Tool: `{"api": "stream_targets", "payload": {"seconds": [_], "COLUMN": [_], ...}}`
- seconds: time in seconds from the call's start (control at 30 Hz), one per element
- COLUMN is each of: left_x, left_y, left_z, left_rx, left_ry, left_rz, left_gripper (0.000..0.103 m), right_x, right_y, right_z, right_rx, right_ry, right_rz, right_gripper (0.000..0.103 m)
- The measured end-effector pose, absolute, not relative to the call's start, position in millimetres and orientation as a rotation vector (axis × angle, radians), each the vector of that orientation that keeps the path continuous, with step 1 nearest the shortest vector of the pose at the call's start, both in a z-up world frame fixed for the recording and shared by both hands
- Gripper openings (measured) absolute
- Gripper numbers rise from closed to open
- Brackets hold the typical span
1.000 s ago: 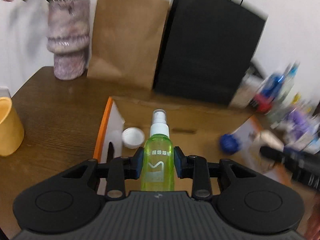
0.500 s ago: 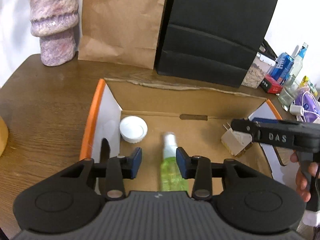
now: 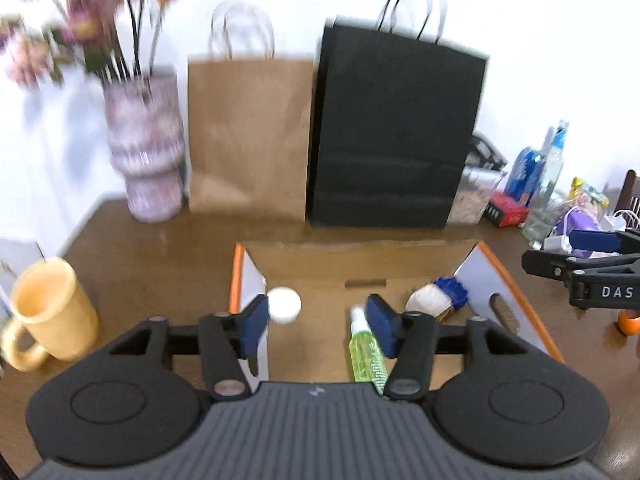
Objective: Organize rigid objects
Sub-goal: 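Open both tools to release the items and lift away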
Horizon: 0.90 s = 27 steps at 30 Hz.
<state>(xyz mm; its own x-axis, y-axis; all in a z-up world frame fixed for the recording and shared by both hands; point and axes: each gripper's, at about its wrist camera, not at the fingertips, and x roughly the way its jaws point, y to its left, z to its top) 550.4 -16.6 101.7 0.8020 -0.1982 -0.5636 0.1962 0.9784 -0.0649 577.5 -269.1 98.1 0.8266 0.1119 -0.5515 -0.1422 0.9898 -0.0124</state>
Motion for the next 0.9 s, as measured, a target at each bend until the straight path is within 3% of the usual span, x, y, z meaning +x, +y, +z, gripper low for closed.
{"api": "stream_targets", "payload": {"seconds": [0.2, 0.27, 0.43, 0.9], "left_x": [472, 450, 403, 305], "left_y": [-22, -23, -26, -4], "left_z": [120, 117, 108, 68], "left_rx": [-0.013, -0.036, -0.037, 0.014], "left_ry": [0.362, 0.283, 0.141, 0.01], "left_rz": [-0.244, -0.235, -0.204, -0.088], "left_gripper": [0.098, 0.099, 0.103, 0.103], "right_x": [491, 459, 406, 332], "right_y": [-269, -268, -260, -262], "right_z": [118, 114, 100, 59], "right_rx": [-0.056, -0.061, -0.093, -0.026], "right_ry": [0.361, 0.247, 0.123, 0.171], "right_rz": [0.129, 0.128, 0.165, 0.102], "right_gripper": [0.094, 0.103, 0.103, 0.103]}}
